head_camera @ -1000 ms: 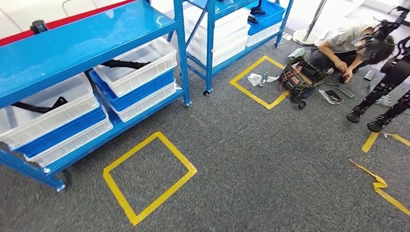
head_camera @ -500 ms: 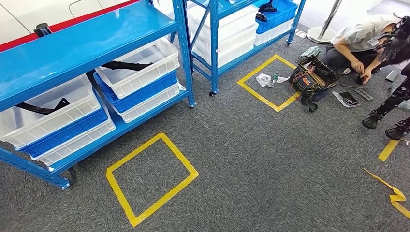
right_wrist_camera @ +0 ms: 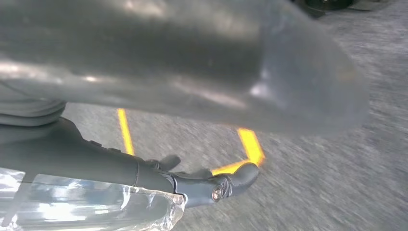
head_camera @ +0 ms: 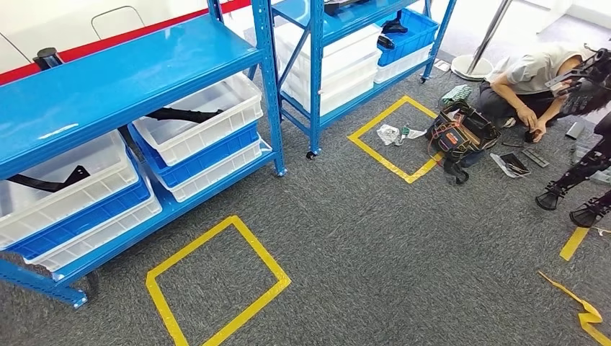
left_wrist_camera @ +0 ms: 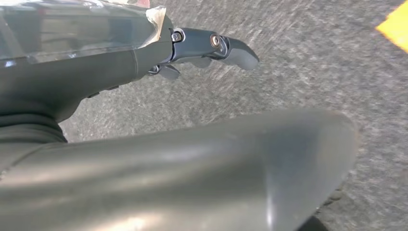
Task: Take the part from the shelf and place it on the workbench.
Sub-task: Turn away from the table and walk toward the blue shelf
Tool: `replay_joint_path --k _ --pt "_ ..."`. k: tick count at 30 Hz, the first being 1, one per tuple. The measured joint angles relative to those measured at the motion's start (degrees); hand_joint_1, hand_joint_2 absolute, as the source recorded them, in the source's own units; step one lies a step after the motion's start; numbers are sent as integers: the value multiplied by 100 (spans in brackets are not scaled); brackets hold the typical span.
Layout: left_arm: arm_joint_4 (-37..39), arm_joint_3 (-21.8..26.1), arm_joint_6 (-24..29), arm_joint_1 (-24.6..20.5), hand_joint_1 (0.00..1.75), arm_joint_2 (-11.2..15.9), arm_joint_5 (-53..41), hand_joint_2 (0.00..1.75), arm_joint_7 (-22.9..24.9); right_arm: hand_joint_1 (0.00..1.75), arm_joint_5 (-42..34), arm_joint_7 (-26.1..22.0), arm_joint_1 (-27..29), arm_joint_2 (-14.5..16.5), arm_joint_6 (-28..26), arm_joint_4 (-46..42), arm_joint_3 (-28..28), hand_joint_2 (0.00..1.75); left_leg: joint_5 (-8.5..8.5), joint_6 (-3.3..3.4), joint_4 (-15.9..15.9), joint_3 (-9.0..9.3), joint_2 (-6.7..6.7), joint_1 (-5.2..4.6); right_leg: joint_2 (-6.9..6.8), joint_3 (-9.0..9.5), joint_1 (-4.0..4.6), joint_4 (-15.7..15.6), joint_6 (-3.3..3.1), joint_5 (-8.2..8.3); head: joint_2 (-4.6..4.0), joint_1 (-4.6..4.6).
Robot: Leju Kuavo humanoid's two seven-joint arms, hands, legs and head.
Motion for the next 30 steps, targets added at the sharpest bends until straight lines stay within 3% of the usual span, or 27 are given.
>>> replay_joint_path --k 2,3,4,5,6,7,8,9,10,11,12,14,16,18,19,20,21,24,25,26,28,30 --pt "1 -3 -8 2 0 -12 -2 0 0 0 1 1 -6 -19 -1 1 -1 0 -135 6 -2 137 -4 11 0 -522 -18 628 -2 -259 1 10" --pt "1 -4 -11 7 0 -24 -4 0 1 0 0 4 3 -34 -1 1 -1 0 -213 -6 -2 220 -18 19 0 -728 -32 761 21 -400 1 9" --pt "2 -4 -13 13 0 -34 -4 0 1 0 0 7 19 -46 -2 1 -1 0 -295 -25 -1 316 -35 34 -1 -856 -45 720 63 -479 1 11" --pt "3 -4 -13 18 0 -42 -4 0 2 0 0 9 36 -56 -2 1 -1 0 -383 -50 -1 427 -53 55 -3 -916 -59 525 129 -454 1 11" --pt "3 -4 -13 22 0 -48 -4 0 2 0 0 11 52 -62 -1 1 -1 0 -477 -80 0 540 -65 78 -8 -928 -75 215 218 -287 1 12" --pt "3 -4 -12 24 0 -47 -4 0 2 0 0 11 73 -63 0 6 -1 0 -580 -119 1 646 -70 86 -35 -921 -93 -111 332 67 0 25" --pt "3 -5 -12 24 0 -44 -4 0 1 0 -1 10 77 -59 0 12 -1 0 -681 -155 -4 731 -68 90 -66 -901 -101 -370 372 377 -1 40" --pt "2 -6 -10 19 0 -42 -4 0 1 0 -1 10 73 -55 1 17 -1 0 -763 -193 -27 792 -59 84 -81 -871 -95 -534 358 636 -1 48" --pt "2 -7 -9 14 0 -39 -4 0 1 0 -1 10 68 -51 1 23 -1 0 -815 -228 -42 851 -49 75 -92 -841 -91 -604 289 785 -1 54" --pt "2 -9 -8 8 0 -40 -4 0 1 0 0 11 52 -51 1 23 -1 0 -822 -252 -48 886 -41 74 -77 -792 -86 -627 164 746 0 50" --pt "2 -10 -8 3 0 -39 -4 0 2 0 1 11 52 -51 1 23 -1 0 -783 -277 25 875 -28 75 -54 -727 -99 -654 85 724 1 40" --pt "2 -11 -9 0 0 -37 -4 0 1 0 1 11 65 -53 -1 23 -1 0 -620 -326 548 607 9 87 -49 -554 -130 -730 -36 642 1 26" --pt "2 -14 -9 1 0 -39 -5 0 0 0 1 10 67 -55 -2 23 -1 0 -659 -386 1309 60 47 112 -50 -361 -132 -820 -117 539 1 11" --pt "3 -15 -9 10 0 -43 -7 0 1 0 1 11 69 -58 -2 23 -1 0 -1071 -429 1707 -463 60 140 -38 -149 -126 -896 -131 411 1 2" --pt "4 -15 -9 15 0 -44 -7 0 1 0 0 11 77 -61 -2 23 -1 0 -1247 -438 1705 -631 64 150 -32 -34 -124 -922 -128 337 1 -2" --pt "4 -15 -9 21 0 -46 -7 0 1 0 -1 11 85 -64 -2 23 -1 0 -1315 -436 1575 -747 69 159 -26 87 -122 -939 -121 252 1 -4" --pt "4 -15 -9 26 0 -48 -7 0 -1 0 -1 10 92 -66 -3 23 -1 0 -1183 -418 1335 -791 75 163 -22 191 -119 -948 -112 165 1 -7" --pt "4 -15 -10 60 0 -42 2 0 -5 0 1 8 89 -55 -6 29 -1 0 -121 -315 507 -757 87 118 1 487 -117 -988 -59 -123 1 -5" --pt "4 -15 -8 71 0 -39 11 0 -6 0 5 8 83 -50 -7 30 -1 0 97 -287 378 -705 83 85 13 622 -120 -1008 -22 -192 1 -5" --pt "3 -14 -5 72 0 -37 21 0 -7 0 14 8 70 -47 -8 28 -1 0 152 -260 327 -637 74 53 26 732 -116 -990 38 -207 1 -7" --pt "2 -13 4 47 0 -37 49 0 -9 0 44 8 38 -41 -16 24 1 87 140 -186 248 -401 63 33 29 816 -116 -809 138 -136 1 -18" --pt "1 -12 39 6 0 -29 79 0 -15 0 74 9 -9 -28 -37 23 3 175 117 -96 174 -197 50 43 18 521 -103 -258 134 -136 1 -18"
